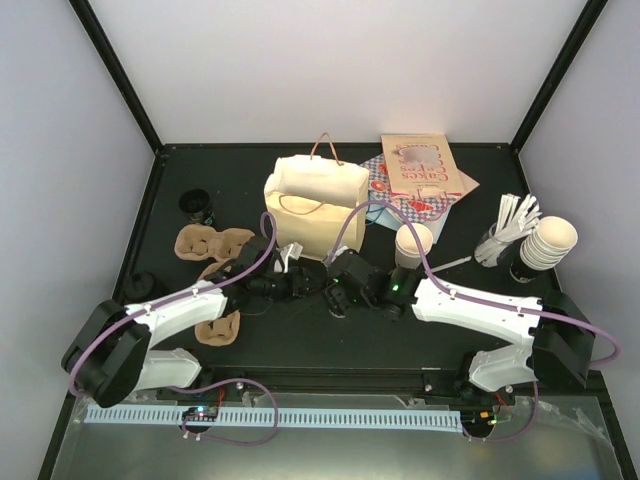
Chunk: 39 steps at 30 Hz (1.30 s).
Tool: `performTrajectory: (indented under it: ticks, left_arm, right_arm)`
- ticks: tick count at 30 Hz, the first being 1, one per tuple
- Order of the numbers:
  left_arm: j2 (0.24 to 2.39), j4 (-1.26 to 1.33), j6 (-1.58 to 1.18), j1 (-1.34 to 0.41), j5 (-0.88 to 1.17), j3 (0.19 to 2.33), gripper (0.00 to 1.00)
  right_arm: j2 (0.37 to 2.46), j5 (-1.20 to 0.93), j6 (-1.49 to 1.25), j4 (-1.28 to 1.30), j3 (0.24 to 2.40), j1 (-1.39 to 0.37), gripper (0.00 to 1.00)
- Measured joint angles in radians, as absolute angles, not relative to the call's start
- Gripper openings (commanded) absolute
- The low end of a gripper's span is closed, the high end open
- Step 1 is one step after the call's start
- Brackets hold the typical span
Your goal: Pack the takeout coffee
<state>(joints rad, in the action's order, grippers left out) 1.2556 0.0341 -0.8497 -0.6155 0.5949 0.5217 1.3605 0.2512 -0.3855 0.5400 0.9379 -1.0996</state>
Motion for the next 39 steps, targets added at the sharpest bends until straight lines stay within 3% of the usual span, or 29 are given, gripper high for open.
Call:
performTrajectory:
  ticks: [7, 12, 20, 39]
  left_arm:
    - [1.209, -0.036, -0.831, -0.615, 0.570, 0.525, 0.62]
    - [1.130, -0.114, -0.796, -0.595, 0.566, 0.569, 0.66]
    - [1.068, -0.136, -0.741, -0.521, 0.606, 0.602, 0.63]
    - [1.027, -0.186, -0.707, -0.512, 0.663, 0.500, 0.57]
  right_arm:
    - [1.356, 0.210, -0.319, 0.531, 0.935, -1.098, 0.66]
    - [1.340, 0.121, -0.265, 0.498, 0.916, -1.105, 0.64]
    - [1.353, 0.014, -0.212, 0.474, 0.923, -1.112, 0.64]
    - [1.390, 0.105, -0.217, 0.472, 0.947, -1.198, 0.64]
